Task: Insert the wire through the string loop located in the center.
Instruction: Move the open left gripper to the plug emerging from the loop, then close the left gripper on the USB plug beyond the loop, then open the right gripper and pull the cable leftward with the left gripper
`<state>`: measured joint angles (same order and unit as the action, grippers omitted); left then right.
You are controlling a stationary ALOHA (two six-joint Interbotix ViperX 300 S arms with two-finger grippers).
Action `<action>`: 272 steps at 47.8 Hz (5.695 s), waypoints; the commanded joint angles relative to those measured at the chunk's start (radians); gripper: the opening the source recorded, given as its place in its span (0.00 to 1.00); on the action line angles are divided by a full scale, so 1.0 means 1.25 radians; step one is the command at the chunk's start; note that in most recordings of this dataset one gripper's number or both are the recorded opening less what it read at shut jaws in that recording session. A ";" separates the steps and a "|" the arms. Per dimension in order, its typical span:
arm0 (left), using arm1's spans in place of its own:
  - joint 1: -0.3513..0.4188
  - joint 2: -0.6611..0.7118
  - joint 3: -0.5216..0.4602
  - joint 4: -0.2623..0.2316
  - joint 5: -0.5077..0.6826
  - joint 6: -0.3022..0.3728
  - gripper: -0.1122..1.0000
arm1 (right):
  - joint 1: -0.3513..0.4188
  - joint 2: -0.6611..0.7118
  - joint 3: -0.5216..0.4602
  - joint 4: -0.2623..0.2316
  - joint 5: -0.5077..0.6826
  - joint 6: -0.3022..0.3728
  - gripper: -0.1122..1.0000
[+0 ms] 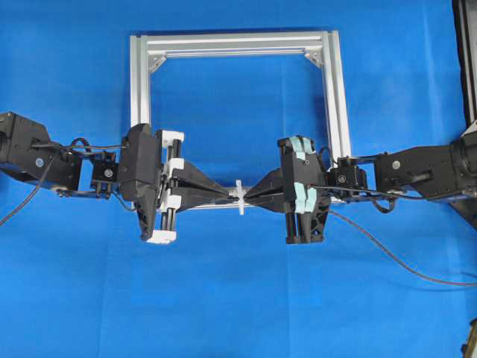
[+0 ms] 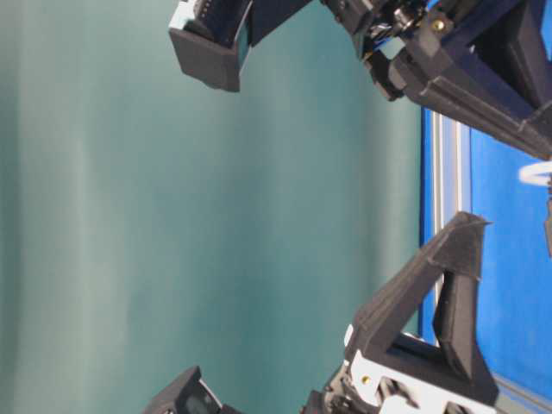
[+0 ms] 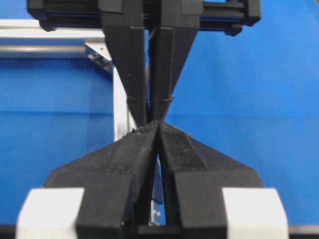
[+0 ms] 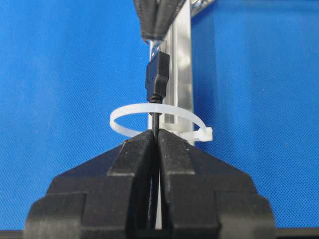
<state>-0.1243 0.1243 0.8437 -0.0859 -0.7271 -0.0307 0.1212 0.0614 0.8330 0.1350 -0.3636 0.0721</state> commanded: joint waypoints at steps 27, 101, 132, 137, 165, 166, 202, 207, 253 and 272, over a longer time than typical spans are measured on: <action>0.002 -0.017 -0.018 0.001 0.045 -0.009 0.93 | 0.005 -0.009 -0.006 0.000 -0.009 -0.002 0.08; 0.006 0.036 -0.018 0.001 0.087 -0.010 0.92 | 0.006 -0.009 -0.006 -0.001 -0.009 -0.004 0.08; 0.006 0.036 -0.020 0.001 0.091 -0.009 0.92 | 0.009 -0.009 -0.006 -0.001 -0.009 -0.004 0.08; 0.006 0.036 -0.020 0.001 0.091 -0.009 0.92 | 0.007 -0.009 -0.006 -0.001 -0.009 -0.004 0.08; 0.007 0.036 -0.021 0.000 0.098 -0.010 0.92 | 0.007 -0.009 -0.006 -0.001 -0.009 -0.004 0.08; 0.009 0.036 -0.021 0.000 0.098 -0.010 0.92 | 0.009 -0.009 -0.006 -0.001 -0.009 -0.004 0.08; 0.016 0.038 -0.029 0.000 0.121 -0.020 0.18 | 0.017 -0.009 -0.006 -0.011 -0.007 -0.004 0.08; 0.017 0.038 -0.029 0.000 0.124 -0.021 0.18 | 0.020 -0.009 -0.006 -0.012 -0.005 -0.004 0.08; 0.004 -0.052 0.064 -0.001 0.162 -0.022 0.18 | 0.022 -0.012 -0.006 -0.012 -0.001 -0.004 0.95; -0.020 -0.171 0.236 0.000 0.153 -0.077 0.18 | 0.032 -0.015 -0.009 -0.012 -0.001 -0.004 0.95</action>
<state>-0.1427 -0.0430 1.1091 -0.0859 -0.5246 -0.1227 0.1565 0.0614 0.8330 0.1212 -0.3605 0.0690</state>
